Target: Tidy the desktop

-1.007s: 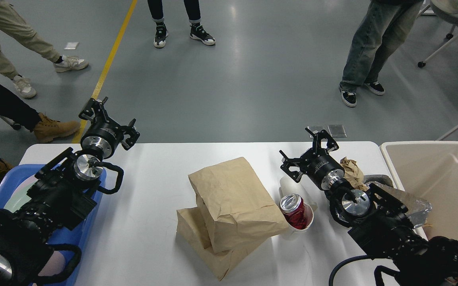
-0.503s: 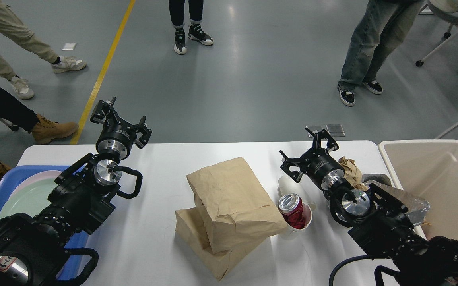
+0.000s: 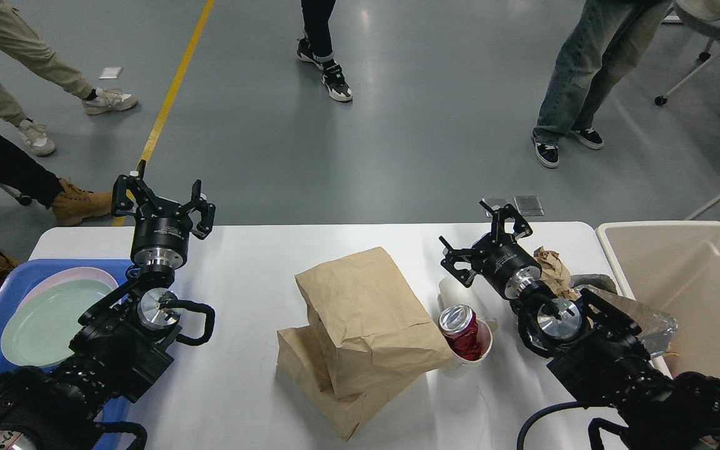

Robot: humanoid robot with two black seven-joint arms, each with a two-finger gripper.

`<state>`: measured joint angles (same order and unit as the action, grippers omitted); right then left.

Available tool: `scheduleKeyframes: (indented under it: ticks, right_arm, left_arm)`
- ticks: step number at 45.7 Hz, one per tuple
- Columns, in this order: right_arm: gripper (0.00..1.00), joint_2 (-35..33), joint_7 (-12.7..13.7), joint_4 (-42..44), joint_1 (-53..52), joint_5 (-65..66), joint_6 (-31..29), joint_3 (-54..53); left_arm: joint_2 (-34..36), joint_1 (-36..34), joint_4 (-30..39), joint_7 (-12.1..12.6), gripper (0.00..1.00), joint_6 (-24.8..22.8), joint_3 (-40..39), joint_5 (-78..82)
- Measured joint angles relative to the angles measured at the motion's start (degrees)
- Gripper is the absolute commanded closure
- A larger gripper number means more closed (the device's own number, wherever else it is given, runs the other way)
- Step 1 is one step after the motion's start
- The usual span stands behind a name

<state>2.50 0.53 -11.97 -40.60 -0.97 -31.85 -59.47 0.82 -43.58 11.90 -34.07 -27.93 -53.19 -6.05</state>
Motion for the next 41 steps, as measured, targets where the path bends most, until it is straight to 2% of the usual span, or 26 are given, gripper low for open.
scheduleKeyframes:
  ticks: [41]
  right_arm:
    - [0.00,0.0,0.0,0.0,0.0,0.0,0.0,0.0]
  left_arm:
    - [0.1,0.1,0.0,-0.7,0.04,-0.2,0.2,0.0]
